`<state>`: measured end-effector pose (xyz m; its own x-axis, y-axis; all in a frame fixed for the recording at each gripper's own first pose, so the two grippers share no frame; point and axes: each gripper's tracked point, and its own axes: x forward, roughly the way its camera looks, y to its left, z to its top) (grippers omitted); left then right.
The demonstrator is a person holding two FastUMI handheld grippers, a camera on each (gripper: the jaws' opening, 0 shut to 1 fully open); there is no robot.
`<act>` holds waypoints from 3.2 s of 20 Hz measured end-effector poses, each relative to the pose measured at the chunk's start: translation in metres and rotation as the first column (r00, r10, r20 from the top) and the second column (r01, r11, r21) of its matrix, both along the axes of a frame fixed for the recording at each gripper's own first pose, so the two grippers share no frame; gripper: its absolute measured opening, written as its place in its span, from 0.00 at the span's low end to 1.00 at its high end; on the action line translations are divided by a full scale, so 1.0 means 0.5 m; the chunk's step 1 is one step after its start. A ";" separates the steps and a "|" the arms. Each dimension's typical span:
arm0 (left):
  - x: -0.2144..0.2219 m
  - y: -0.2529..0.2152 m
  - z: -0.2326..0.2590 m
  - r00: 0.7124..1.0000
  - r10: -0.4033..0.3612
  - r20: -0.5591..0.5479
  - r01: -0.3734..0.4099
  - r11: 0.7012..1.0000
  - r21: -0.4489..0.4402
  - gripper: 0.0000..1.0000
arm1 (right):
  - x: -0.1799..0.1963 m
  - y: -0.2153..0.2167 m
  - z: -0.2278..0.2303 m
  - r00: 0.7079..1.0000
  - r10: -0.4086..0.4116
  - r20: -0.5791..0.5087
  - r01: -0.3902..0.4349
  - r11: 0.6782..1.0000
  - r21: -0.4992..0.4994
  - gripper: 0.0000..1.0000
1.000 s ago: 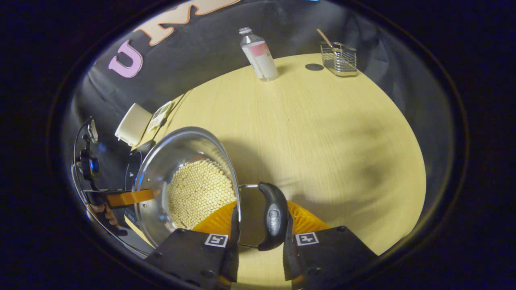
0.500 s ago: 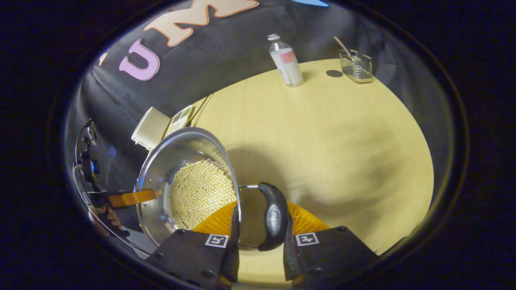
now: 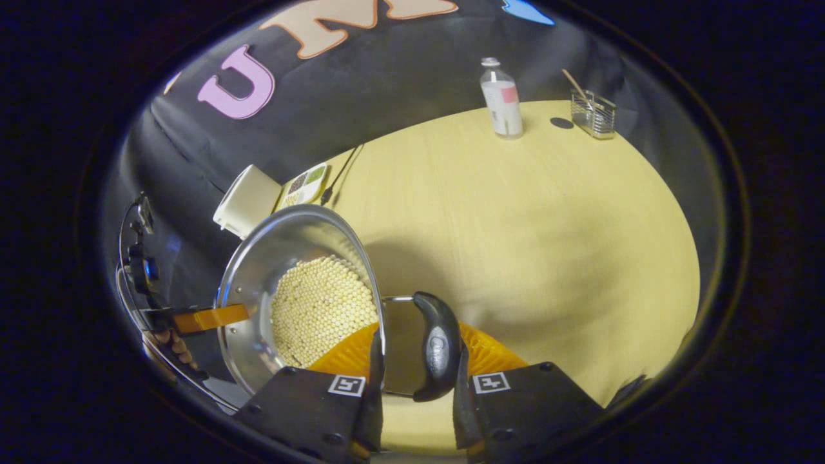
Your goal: First push the handle of the pot to place it horizontally, then grasp the pot with both hands and set it on the induction cooktop.
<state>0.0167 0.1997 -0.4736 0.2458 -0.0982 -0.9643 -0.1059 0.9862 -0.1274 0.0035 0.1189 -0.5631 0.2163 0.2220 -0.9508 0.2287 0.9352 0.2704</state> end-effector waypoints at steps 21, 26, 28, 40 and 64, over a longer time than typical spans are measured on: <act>0.053 0.288 -0.031 0.992 -0.036 0.124 0.036 0.999 -0.003 0.52 | 0.070 0.291 -0.050 0.999 -0.010 -0.030 0.008 0.998 -0.060 0.46; 0.058 0.329 -0.028 0.981 -0.036 0.189 0.032 0.999 0.025 0.57 | 0.069 0.334 -0.053 1.000 -0.013 -0.014 0.012 0.998 -0.061 0.46; 0.056 0.337 -0.028 0.980 -0.041 0.195 0.034 0.999 0.039 0.58 | 0.069 0.338 -0.055 1.000 -0.024 -0.011 0.023 0.998 -0.055 0.43; 0.054 0.338 -0.053 0.972 -0.034 0.233 0.020 0.998 0.060 0.77 | 0.080 0.328 -0.049 0.998 -0.039 0.047 0.042 0.995 -0.086 0.60; 0.094 0.252 0.214 0.843 -0.134 0.520 -0.088 0.921 0.379 0.90 | 0.093 0.125 0.101 0.965 0.018 0.262 -0.018 1.000 -0.003 0.93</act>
<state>0.0635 0.3256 -0.3664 0.7271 0.2291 -0.6471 -0.1083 0.9691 0.2215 0.0499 0.1814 -0.5126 0.4542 0.2280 -0.8613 0.1327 0.9386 0.3184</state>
